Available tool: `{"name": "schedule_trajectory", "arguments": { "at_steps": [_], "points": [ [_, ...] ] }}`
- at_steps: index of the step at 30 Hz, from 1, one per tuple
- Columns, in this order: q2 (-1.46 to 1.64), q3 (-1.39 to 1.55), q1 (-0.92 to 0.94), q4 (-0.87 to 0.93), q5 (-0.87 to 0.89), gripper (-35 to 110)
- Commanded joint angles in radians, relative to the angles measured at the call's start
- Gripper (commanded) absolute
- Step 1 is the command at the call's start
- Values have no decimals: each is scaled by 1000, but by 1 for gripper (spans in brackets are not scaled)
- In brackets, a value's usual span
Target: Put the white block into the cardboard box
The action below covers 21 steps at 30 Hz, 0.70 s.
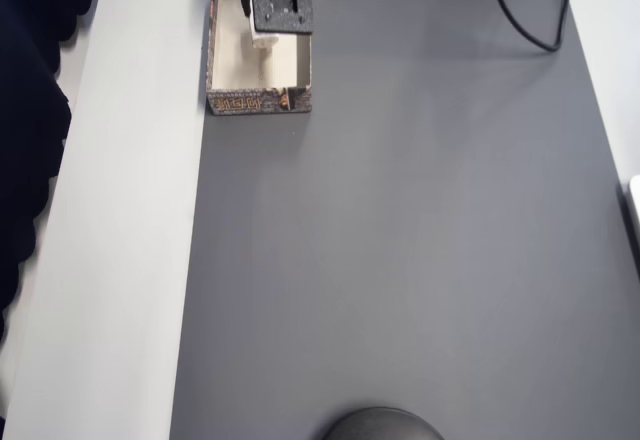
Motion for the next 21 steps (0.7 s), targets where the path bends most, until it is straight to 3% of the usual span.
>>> {"name": "schedule_trajectory", "arguments": {
  "at_steps": [1, 10, 21],
  "points": [
    [14, -15, -23, -15, 2, -2],
    [15, -26, -26, -12, -14, -2],
    [25, -49, -17, -15, -21, 16]
  ]
}}
